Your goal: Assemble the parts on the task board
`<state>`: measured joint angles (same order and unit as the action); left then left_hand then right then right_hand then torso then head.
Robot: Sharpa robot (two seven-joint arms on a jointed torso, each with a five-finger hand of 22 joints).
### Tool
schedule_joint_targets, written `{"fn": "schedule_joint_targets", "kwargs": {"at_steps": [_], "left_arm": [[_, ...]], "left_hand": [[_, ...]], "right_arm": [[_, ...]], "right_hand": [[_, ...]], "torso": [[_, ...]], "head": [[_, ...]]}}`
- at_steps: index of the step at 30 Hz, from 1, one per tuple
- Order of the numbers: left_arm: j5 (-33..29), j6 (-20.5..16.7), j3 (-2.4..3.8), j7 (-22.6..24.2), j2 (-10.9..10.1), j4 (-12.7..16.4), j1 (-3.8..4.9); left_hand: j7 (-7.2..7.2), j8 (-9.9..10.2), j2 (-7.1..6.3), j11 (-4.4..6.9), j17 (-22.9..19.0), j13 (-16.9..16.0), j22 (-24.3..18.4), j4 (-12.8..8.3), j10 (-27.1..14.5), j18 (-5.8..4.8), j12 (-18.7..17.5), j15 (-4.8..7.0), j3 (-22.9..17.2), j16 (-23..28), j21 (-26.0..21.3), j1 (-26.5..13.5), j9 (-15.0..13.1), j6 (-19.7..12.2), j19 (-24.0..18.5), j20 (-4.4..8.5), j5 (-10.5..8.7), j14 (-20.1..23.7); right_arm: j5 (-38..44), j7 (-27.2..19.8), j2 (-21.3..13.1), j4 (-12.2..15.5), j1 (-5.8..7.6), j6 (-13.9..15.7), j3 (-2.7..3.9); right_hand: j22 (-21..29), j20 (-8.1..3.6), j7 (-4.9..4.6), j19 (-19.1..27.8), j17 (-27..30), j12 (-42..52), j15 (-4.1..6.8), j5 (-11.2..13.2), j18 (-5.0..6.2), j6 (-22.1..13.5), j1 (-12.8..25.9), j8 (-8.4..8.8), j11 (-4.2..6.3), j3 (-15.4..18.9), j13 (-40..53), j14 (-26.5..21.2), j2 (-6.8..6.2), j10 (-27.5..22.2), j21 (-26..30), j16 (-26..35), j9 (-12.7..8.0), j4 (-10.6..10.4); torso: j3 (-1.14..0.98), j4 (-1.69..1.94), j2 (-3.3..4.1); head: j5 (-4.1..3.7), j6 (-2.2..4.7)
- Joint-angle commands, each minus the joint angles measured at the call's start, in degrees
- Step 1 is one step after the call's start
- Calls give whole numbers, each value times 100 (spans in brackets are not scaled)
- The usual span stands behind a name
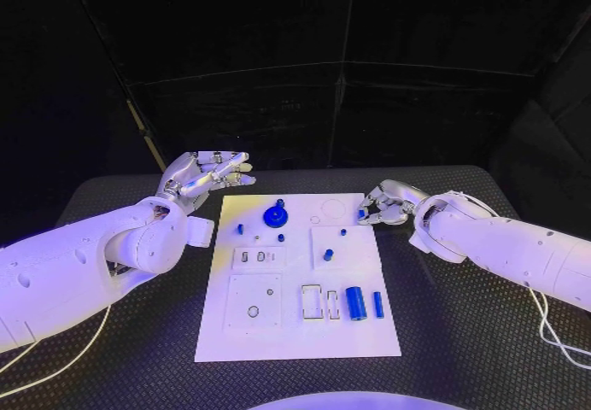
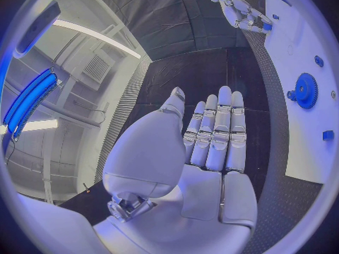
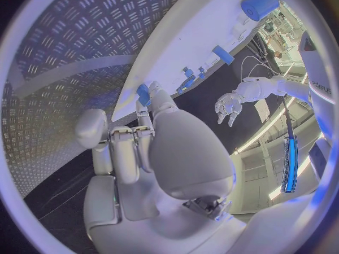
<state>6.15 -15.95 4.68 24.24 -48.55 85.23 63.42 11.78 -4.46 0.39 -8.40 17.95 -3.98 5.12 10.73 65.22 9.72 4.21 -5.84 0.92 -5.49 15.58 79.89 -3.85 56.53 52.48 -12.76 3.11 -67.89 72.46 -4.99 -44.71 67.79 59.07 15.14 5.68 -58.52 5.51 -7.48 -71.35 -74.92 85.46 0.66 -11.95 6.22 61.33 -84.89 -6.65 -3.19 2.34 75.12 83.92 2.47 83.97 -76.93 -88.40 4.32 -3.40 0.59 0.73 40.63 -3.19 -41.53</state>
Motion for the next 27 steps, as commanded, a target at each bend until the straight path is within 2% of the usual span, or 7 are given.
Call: {"fn": "schedule_joint_targets", "kwargs": {"at_steps": [1, 5, 12, 15, 20, 26, 27], "left_arm": [[4, 49, 6, 22, 3, 5, 7], [4, 50, 6, 20, 2, 3, 6], [4, 51, 6, 20, -5, -6, 4], [4, 50, 6, 20, -14, -11, 4], [4, 49, 6, 18, -19, -22, 3], [4, 55, 5, 14, 14, -61, 3], [4, 56, 5, 14, 21, -69, 3]], "left_hand": [[29, 24, 21, -34, -6, 8, -9, -26, -15, 90, -39, -25, 17, 27, -32, 18, 9, 8, -45, -11, -5, 1], [29, 24, 21, -34, -6, 8, -9, -26, -15, 90, -39, -25, 17, 27, -32, 18, 9, 8, -45, -11, -5, 1], [35, 28, 26, -39, -10, 9, -13, -26, -20, 90, -41, -27, 16, 33, -37, 18, 10, 4, -43, -13, -5, 1], [35, 28, 26, -39, -10, 9, -13, -26, -20, 90, -41, -27, 16, 33, -37, 18, 10, 4, -43, -13, -5, 1], [35, 28, 26, -39, -10, 9, -14, -26, -20, 90, -41, -28, 16, 34, -38, 18, 10, 3, -43, -14, -5, 2], [37, 29, 28, -40, -12, 9, -16, -27, -22, 90, -41, -29, 16, 37, -40, 19, 10, 2, -43, -15, -5, 2], [37, 30, 29, -41, -13, 9, -17, -27, -22, 90, -41, -29, 16, 38, -41, 19, 10, 2, -42, -15, -5, 2]], "right_arm": [[45, -77, 5, 28, 9, 200, 4], [-179, -156, 4, 43, 8, 446, 4], [-350, -151, -46, 182, 9, 804, 6], [-327, -43, -112, 426, 11, 890, 7], [-87, 375, -162, 1024, 16, 992, 9], [283, 847, 11, 1611, 19, 1034, 10], [354, 929, 65, 1682, 19, 1027, 11]], "right_hand": [[-29, -27, 43, -32, -1086, -2, 66, 41, -11, 105, -34, -54, 73, -76, 951, 522, 148, 248, -23, -34, 19, 18], [-11, -71, 109, -24, -1072, -12, 118, 5, -7, 259, -69, -118, 127, -163, 943, 519, 184, 246, -15, -29, 35, 68], [-22, -103, 138, -31, -1104, -8, 145, -38, -11, 314, -68, -135, 158, -226, 950, 526, 209, 252, -19, -38, 34, 96], [-28, -108, 140, -35, -1111, -9, 149, -48, -13, 316, -65, -134, 162, -240, 951, 527, 218, 253, -22, -40, 32, 98], [-39, -114, 144, -43, -1127, -11, 152, -54, -15, 318, -54, -131, 166, -260, 949, 530, 235, 252, -26, -45, 30, 96], [-62, -122, 154, -58, -1148, -17, 159, -55, -20, 329, -62, -134, 175, -290, 944, 535, 244, 250, -36, -51, 29, 114], [-63, -123, 155, -59, -1149, -18, 160, -56, -20, 330, -63, -134, 176, -294, 943, 535, 245, 249, -36, -51, 29, 116]], "torso": [[0, 0, -3], [-3, 1, -3], [0, 0, -12], [3, -1, -16], [13, 8, -22], [10, 29, -19], [8, 24, -15]], "head": [[-4, -1], [-4, -8], [26, 2], [39, 3], [44, 15], [84, 0], [101, -4]]}}
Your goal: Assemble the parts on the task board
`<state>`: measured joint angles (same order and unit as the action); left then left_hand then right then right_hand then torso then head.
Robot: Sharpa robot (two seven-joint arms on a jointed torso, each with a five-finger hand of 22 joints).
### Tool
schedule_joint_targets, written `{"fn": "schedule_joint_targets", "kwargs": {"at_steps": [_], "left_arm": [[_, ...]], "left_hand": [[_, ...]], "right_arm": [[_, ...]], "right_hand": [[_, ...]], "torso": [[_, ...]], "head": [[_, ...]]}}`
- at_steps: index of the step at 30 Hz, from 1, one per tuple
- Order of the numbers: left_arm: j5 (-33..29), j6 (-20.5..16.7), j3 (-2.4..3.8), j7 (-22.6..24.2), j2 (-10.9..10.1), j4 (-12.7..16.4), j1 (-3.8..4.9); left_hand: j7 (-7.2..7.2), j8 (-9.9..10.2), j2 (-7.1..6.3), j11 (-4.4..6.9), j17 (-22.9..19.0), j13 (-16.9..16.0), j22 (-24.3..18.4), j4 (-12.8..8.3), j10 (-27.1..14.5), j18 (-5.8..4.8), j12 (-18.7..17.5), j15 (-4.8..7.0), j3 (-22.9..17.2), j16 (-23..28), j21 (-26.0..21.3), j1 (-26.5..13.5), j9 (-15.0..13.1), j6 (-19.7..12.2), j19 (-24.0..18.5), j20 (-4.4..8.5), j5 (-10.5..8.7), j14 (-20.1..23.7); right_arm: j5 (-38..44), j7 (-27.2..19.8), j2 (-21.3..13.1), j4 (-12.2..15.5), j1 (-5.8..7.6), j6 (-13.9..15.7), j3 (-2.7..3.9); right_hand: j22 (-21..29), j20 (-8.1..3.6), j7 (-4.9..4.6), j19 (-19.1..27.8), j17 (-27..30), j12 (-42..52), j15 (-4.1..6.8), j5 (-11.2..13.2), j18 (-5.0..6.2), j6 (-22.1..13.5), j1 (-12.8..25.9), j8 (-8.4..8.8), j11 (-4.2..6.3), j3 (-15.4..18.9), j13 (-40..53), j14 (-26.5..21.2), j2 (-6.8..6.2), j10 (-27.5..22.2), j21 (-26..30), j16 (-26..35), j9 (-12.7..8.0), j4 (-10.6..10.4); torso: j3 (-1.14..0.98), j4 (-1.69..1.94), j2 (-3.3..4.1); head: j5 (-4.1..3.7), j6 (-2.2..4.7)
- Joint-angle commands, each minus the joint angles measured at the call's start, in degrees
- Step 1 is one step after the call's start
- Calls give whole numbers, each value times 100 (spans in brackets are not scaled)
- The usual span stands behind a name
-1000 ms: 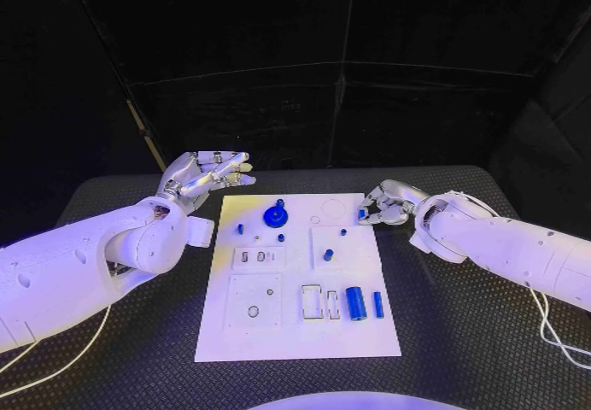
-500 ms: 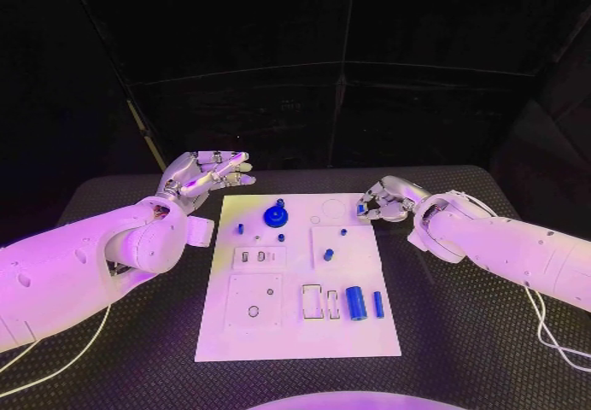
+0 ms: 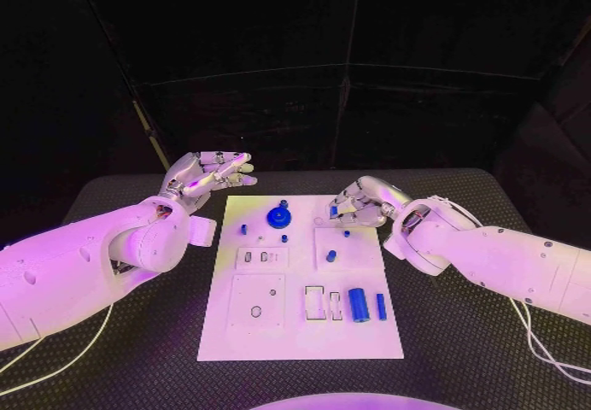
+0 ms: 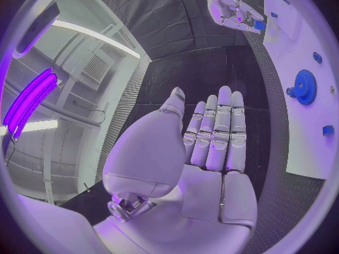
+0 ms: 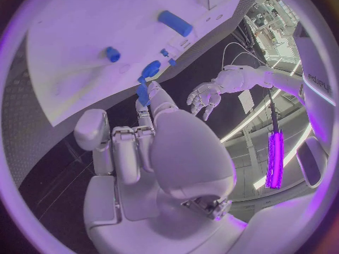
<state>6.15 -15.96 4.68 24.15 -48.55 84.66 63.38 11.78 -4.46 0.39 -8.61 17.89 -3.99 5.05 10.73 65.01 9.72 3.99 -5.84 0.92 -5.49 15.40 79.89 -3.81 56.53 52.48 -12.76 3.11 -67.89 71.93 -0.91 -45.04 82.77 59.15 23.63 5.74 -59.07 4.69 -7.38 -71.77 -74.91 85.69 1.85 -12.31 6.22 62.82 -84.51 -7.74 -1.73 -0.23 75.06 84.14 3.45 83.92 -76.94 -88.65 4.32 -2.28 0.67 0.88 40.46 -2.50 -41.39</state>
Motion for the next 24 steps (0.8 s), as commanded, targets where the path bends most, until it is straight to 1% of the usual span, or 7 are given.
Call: {"fn": "schedule_joint_targets", "kwargs": {"at_steps": [1, 3, 8, 13, 17, 20, 24], "left_arm": [[4, 56, 5, 22, 27, -19, 8], [4, 61, 5, 21, 44, -37, 8], [4, 65, 4, 22, 81, -83, 8], [4, 76, 4, 19, 137, -139, 8], [4, 83, 3, 18, 160, -164, 8], [4, 87, 3, 18, 179, -179, 8], [4, 94, 2, 18, 193, -187, 8]], "left_hand": [[37, 30, 29, -20, -7, 10, -10, -27, -1, 90, -19, -29, 16, 38, -23, 19, 5, 2, -42, -15, -5, 2], [37, 30, 29, -20, -7, 10, -10, -27, -1, 90, -19, -29, 16, 38, -23, 19, 5, 2, -42, -15, -5, 2], [37, 30, 31, -20, -8, 9, -12, -27, -1, 91, -19, -30, 16, 40, -25, 19, 5, 2, -41, -16, -5, 2], [37, 30, 31, -20, -8, 9, -12, -27, -1, 91, -19, -30, 16, 40, -25, 19, 5, 2, -41, -16, -5, 2], [37, 30, 31, -20, -8, 9, -12, -27, -1, 91, -19, -30, 16, 40, -25, 19, 5, 2, -41, -16, -5, 2], [37, 30, 31, -20, -8, 9, -12, -27, -1, 91, -19, -30, 16, 40, -25, 19, 5, 2, -41, -16, -5, 2], [37, 30, 31, -20, -8, 9, -12, -27, -1, 91, -19, -30, 16, 40, -25, 19, 5, 2, -41, -16, -5, 2]], "right_arm": [[465, 587, 144, 235, 11, 164, 5], [611, 757, 269, 333, 11, 111, 5], [960, 1148, 595, 419, 10, -85, -9], [1275, 1484, 931, 380, 11, -335, -93], [1418, 1597, 1103, 301, 10, -438, -170], [1519, 1653, 1248, 217, 9, -503, -223], [1583, 1674, 1360, 148, 4, -547, -265]], "right_hand": [[-8, -40, 145, -17, -1150, -41, 40, -19, -21, 180, -101, -26, 30, -36, 948, 513, 148, 253, -36, -27, 29, 3], [-4, -41, 145, -15, -1145, -47, 41, -20, -20, 181, -102, -26, 31, -41, 941, 512, 149, 249, -35, -25, 28, 5], [10, -45, 141, -8, -1125, -63, 44, -9, -18, 173, -89, -19, 31, -51, 925, 508, 150, 238, -28, -19, 24, 5], [20, -50, 139, -3, -1116, -76, 45, 25, -17, 169, -48, -12, 29, -61, 912, 506, 143, 230, -22, -16, 19, -5], [30, -51, 139, 2, -1100, -86, 45, 36, -15, 169, -28, -10, 29, -63, 902, 503, 137, 223, -18, -11, 17, -10], [42, -52, 139, 9, -1095, -97, 45, 39, -13, 169, -19, -9, 29, -64, 890, 501, 133, 215, -12, -9, 17, -12], [42, -52, 139, 9, -1094, -98, 45, 39, -13, 168, -18, -9, 29, -64, 889, 501, 132, 214, -12, -9, 16, -12]], "torso": [[1, 4, 3], [3, 3, 2], [7, -10, 1], [7, 2, 7], [-2, -9, 9], [-2, -7, 11], [-3, 2, 19]], "head": [[48, -23], [72, -41], [120, -76], [147, -108], [180, -120], [197, -141], [208, -157]]}}
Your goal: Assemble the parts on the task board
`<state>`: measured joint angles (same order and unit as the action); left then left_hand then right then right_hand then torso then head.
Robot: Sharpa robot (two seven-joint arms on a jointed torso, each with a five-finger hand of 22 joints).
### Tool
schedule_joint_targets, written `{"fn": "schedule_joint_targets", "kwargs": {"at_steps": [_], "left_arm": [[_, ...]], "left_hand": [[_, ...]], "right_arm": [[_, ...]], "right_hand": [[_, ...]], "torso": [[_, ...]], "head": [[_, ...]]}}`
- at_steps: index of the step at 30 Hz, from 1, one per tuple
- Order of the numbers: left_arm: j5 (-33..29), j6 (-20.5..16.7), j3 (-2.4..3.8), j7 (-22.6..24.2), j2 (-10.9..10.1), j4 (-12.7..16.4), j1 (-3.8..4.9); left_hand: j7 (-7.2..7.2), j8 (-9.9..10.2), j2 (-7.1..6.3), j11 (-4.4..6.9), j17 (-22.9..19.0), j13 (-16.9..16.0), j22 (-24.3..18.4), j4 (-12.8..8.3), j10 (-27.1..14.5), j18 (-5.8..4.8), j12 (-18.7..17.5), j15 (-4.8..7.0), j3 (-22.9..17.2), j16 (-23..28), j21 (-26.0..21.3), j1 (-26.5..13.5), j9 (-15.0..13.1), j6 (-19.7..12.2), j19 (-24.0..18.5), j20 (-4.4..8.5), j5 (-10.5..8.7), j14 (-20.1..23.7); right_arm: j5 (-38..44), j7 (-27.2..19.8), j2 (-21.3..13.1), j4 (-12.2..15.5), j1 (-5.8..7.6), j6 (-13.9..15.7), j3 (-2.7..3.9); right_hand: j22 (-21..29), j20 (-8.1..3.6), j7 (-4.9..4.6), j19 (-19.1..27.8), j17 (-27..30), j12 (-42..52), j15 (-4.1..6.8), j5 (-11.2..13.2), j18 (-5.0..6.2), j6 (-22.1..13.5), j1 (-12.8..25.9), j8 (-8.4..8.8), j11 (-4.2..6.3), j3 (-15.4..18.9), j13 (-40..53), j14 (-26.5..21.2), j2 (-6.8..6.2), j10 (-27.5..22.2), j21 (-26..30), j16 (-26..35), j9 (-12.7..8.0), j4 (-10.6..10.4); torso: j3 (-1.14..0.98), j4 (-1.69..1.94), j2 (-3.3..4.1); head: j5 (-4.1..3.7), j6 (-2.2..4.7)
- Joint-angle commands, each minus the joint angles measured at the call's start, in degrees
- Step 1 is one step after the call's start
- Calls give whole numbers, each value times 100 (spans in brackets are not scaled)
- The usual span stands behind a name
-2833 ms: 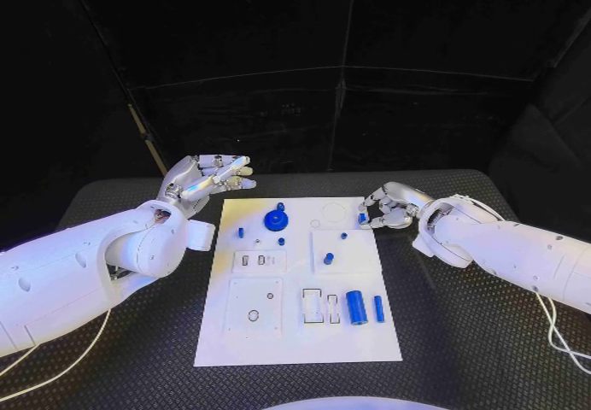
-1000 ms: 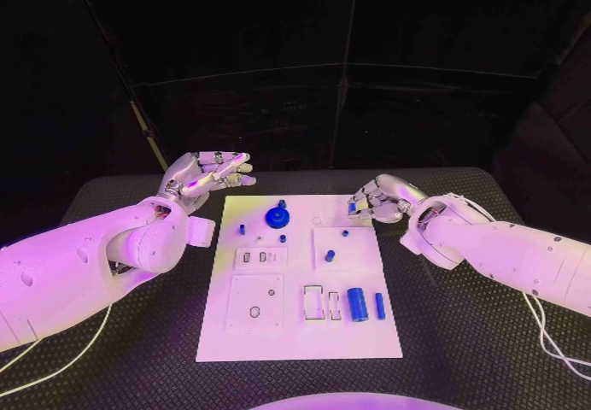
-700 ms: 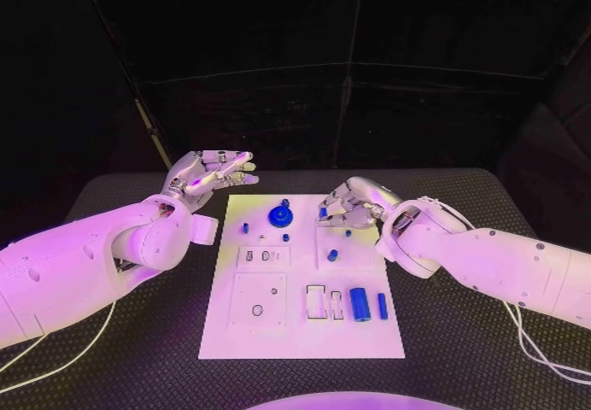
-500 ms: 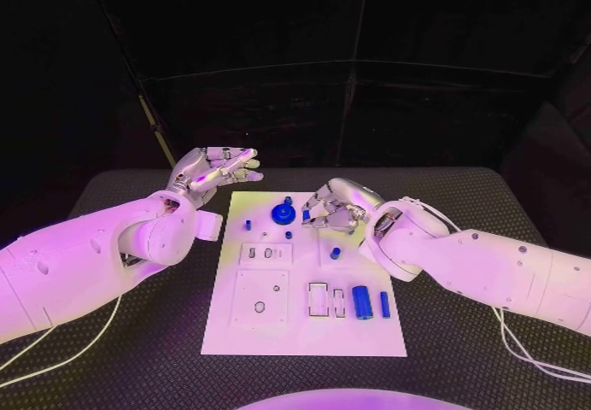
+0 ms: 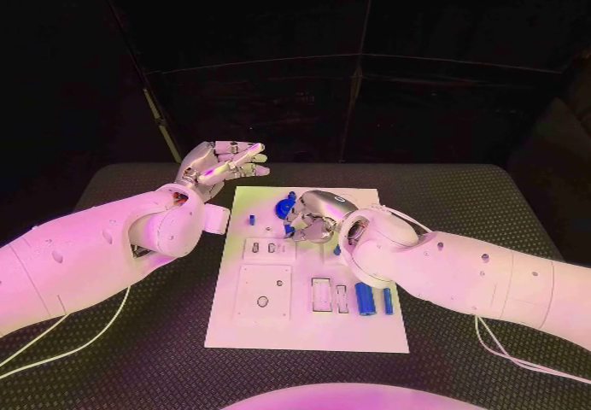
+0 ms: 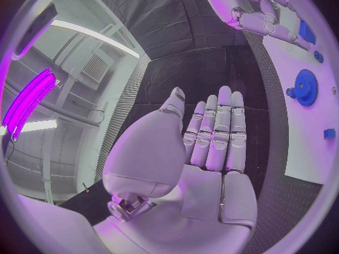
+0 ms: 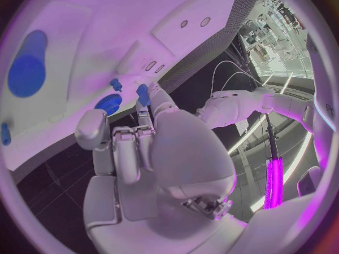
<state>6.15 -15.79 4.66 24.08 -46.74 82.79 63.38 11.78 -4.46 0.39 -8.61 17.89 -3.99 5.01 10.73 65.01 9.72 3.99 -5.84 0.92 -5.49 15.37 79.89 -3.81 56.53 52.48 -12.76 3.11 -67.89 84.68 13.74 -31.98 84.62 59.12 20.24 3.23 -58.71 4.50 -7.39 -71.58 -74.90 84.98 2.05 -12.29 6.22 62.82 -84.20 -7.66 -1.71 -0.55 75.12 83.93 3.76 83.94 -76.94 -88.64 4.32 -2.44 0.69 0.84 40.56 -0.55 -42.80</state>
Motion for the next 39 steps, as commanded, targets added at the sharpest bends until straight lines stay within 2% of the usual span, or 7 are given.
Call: {"fn": "schedule_joint_targets", "kwargs": {"at_steps": [1, 6, 12, 22, 39], "left_arm": [[4, 80, 4, 24, 16, -2, 8], [4, 86, 4, 22, 30, -11, 8], [4, 95, 3, 17, 45, -18, 8], [4, 106, 3, 11, 51, -23, 8], [4, 116, 2, 5, 35, -26, 8]], "left_hand": [[37, 30, 31, -20, -9, 10, -7, -27, -1, 91, -19, -30, 16, 40, -22, 20, 6, 2, -41, -16, -5, 2], [37, 30, 31, -20, -9, 10, -7, -27, -1, 91, -19, -30, 16, 40, -22, 20, 6, 2, -41, -16, -5, 2], [37, 30, 31, -20, -9, 10, -7, -27, -1, 91, -19, -30, 16, 40, -22, 20, 6, 2, -41, -16, -5, 2], [37, 30, 31, -20, -9, 10, -7, -27, -1, 91, -19, -30, 16, 40, -22, 20, 6, 2, -41, -16, -5, 2], [37, 30, 31, -20, -9, 10, -7, -27, -1, 91, -19, -30, 16, 40, -22, 20, 6, 2, -41, -16, -5, 2]], "right_arm": [[329, 213, 87, -58, 4, -220, -29], [413, 219, 215, -141, -10, -265, -91], [517, 214, 333, -219, -63, -320, -125], [597, 228, 398, -281, -146, -404, -135], [604, 270, 424, -311, -188, -594, -137]], "right_hand": [[11, -33, 139, -8, -1092, -33, 25, 39, -13, 166, -39, -14, 27, -33, 877, 522, 95, 207, -9, -8, 15, 2], [11, -33, 139, -8, -1092, -33, 25, 39, -13, 166, -39, -14, 27, -33, 877, 522, 95, 207, -9, -8, 15, 2], [18, -34, 138, -3, -1087, -37, 25, 40, -12, 163, -31, -12, 27, -34, 874, 521, 89, 205, -6, -6, 13, 2], [23, -35, 136, -1, -1083, -37, 25, 36, -11, 155, -15, -6, 26, -37, 876, 520, 76, 205, -3, -5, 10, 2], [53, -32, 116, 17, -1062, -66, 16, 44, -7, 111, 62, 27, 11, -43, 848, 515, 16, 182, 16, 3, -8, -5]], "torso": [[-6, 5, 8], [-9, -1, 6], [-7, -7, 5], [-3, -8, 1], [-4, -8, -3]], "head": [[15, -17], [44, -46], [57, -71], [71, -101], [80, -130]]}}
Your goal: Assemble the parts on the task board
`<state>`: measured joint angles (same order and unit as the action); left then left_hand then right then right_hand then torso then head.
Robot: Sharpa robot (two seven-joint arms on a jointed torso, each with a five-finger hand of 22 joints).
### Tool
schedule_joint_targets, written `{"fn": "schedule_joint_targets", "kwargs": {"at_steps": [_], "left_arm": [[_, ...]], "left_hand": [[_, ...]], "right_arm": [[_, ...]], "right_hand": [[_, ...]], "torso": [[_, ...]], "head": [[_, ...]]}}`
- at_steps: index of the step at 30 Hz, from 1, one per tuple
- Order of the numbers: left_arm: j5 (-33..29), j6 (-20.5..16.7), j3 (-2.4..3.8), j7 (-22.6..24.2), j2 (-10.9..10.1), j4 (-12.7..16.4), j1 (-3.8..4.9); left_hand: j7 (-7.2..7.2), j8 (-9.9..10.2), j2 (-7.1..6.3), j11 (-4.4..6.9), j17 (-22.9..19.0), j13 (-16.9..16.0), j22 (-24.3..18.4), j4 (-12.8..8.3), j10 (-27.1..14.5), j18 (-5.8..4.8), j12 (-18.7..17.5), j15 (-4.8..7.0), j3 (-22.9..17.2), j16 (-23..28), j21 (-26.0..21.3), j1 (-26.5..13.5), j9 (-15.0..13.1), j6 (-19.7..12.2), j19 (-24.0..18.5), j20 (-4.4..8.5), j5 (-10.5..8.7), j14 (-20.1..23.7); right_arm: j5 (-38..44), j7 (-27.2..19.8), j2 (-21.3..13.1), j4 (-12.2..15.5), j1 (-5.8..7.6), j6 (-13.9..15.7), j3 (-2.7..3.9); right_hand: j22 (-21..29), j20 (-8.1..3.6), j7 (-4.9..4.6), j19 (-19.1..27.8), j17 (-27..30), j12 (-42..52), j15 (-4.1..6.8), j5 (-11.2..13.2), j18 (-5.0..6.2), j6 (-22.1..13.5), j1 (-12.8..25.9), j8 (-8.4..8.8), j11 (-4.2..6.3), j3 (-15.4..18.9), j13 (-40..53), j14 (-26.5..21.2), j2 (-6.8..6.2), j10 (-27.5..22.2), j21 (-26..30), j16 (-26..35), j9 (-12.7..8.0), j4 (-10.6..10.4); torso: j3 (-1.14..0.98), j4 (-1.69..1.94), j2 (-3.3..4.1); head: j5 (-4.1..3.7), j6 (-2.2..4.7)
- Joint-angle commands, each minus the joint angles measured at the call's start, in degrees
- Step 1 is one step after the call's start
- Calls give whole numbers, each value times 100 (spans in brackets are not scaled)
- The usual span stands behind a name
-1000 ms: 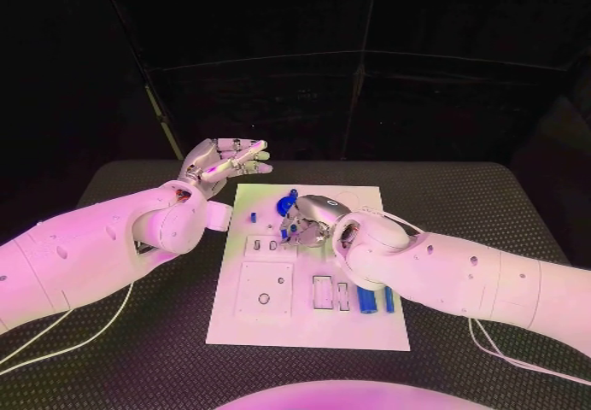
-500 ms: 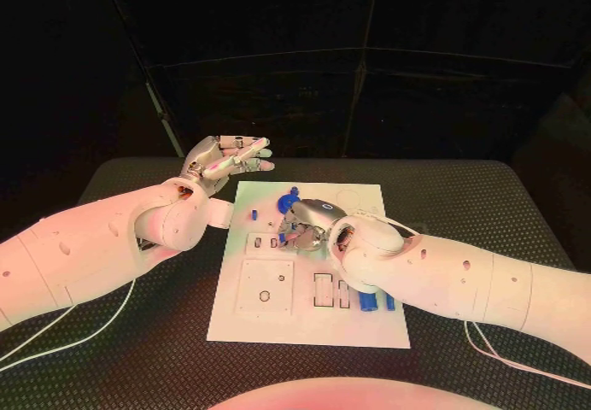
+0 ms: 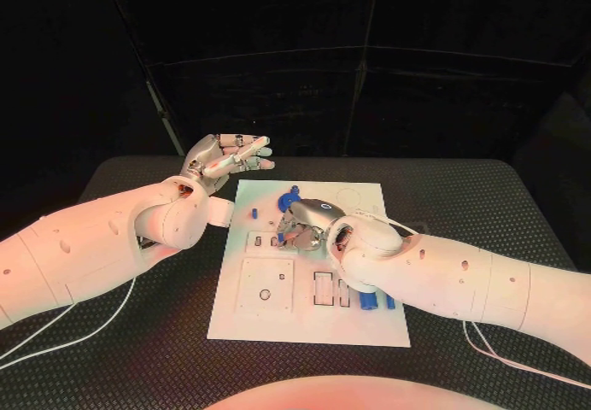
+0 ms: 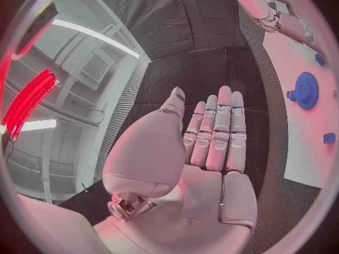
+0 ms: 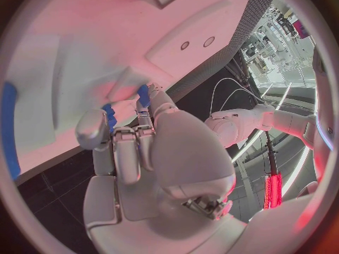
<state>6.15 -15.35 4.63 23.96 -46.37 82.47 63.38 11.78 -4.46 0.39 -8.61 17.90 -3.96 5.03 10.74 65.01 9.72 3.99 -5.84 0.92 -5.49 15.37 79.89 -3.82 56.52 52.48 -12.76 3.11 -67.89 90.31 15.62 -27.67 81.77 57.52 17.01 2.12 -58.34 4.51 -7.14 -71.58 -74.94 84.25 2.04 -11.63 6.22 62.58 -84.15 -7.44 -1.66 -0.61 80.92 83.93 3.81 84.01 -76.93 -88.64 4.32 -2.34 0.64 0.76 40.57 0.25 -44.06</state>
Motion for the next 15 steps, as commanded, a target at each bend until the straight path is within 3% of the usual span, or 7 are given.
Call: {"fn": "schedule_joint_targets", "kwargs": {"at_steps": [1, 15], "left_arm": [[3, 71, 5, 17, -3, 6, 8], [3, 71, 5, 15, -9, 3, 8]], "left_hand": [[37, 30, 31, -20, -10, 6, -9, -27, -1, 90, -19, -30, 16, 40, -22, 19, 6, 2, -41, -16, -5, 2], [37, 30, 31, -20, -10, 6, -9, -27, -1, 90, -19, -30, 16, 40, -22, 19, 6, 2, -41, -16, -5, 2]], "right_arm": [[42, 96, -8, -29, -29, -292, -26], [205, 267, -22, -53, -34, -440, -26]], "right_hand": [[17, -32, 91, 17, -1058, 6, 17, -21, -7, 134, 59, 6, 5, -37, 266, 515, 10, 174, 16, 3, -9, -16], [64, 10, 5, 49, -1027, -122, -38, 78, -2, -49, 175, 126, -66, -47, 137, 509, -143, 71, 50, 16, -49, -15]], "torso": [[1, -1, -4], [-2, 3, -5]], "head": [[1, -5], [-2, -11]]}}
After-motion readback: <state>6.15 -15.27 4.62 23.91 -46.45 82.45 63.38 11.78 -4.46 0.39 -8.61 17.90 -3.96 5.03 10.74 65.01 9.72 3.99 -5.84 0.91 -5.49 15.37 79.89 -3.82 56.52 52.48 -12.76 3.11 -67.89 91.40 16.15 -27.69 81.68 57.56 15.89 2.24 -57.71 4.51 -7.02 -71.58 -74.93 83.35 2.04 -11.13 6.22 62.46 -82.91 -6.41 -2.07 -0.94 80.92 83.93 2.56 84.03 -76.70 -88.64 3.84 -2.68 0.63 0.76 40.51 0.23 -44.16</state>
